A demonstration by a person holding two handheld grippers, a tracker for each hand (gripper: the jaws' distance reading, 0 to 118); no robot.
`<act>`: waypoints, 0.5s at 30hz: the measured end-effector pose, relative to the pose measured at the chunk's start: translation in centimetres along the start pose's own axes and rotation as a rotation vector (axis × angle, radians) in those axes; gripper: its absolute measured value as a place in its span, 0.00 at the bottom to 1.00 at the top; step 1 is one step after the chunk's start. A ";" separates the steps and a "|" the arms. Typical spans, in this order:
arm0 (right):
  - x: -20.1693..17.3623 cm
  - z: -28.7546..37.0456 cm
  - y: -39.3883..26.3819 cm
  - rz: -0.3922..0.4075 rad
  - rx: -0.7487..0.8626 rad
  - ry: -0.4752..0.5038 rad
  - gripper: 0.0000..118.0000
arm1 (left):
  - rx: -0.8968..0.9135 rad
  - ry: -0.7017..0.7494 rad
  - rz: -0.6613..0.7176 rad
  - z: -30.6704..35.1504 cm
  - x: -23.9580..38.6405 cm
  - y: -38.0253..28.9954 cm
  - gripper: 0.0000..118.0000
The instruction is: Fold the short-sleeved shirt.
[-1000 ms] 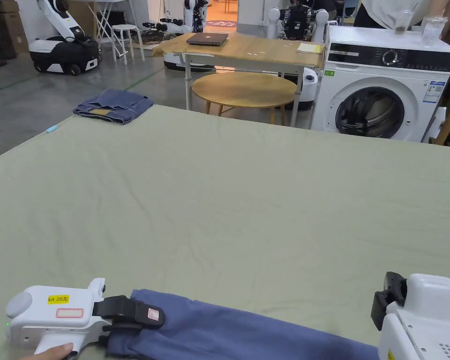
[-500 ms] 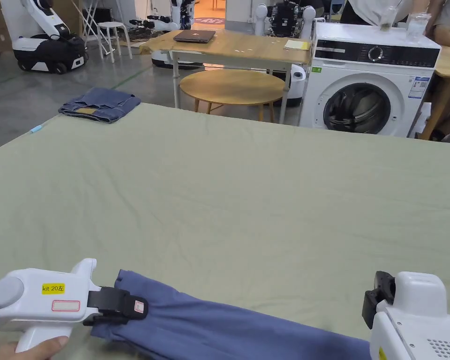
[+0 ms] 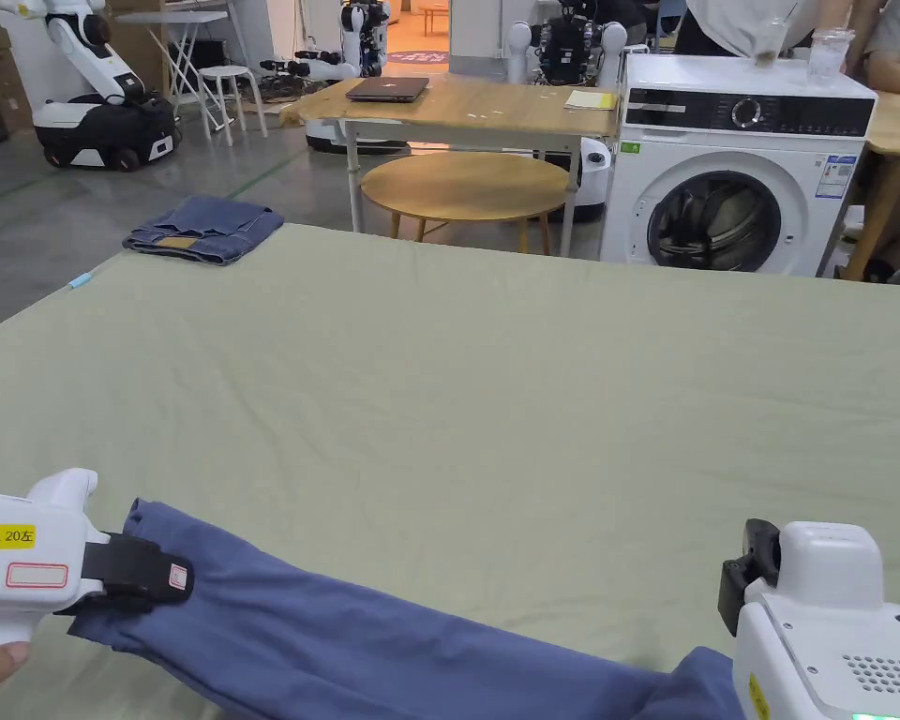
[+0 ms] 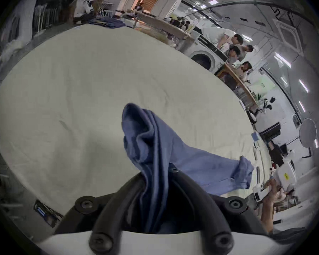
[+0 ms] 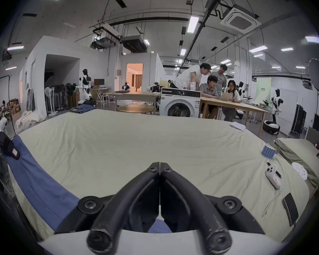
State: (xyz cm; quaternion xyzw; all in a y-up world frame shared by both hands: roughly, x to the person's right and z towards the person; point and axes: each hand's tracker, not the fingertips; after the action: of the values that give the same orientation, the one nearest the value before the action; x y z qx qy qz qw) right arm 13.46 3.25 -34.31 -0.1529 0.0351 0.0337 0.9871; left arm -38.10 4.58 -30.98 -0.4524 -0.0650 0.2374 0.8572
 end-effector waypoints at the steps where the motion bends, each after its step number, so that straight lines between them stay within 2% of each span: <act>1: -0.1 0.0 0.0 0.002 0.003 0.006 0.00 | 0.000 -0.013 -0.007 0.0 0.5 -0.2 0.02; 11: -0.4 1.3 0.4 0.013 0.002 0.009 0.00 | -0.061 -0.191 -0.045 -3.2 8.4 -1.3 0.02; 15: -0.2 1.7 0.1 0.012 -0.015 0.002 0.00 | -0.152 -0.195 -0.149 -7.1 12.3 -2.1 0.02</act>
State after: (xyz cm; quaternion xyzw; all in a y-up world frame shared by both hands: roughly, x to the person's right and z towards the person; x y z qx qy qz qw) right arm 13.32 3.89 -32.67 -0.1603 0.0365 0.0396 0.9856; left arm -24.28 4.05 -34.67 -0.4847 -0.1995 0.2103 0.8252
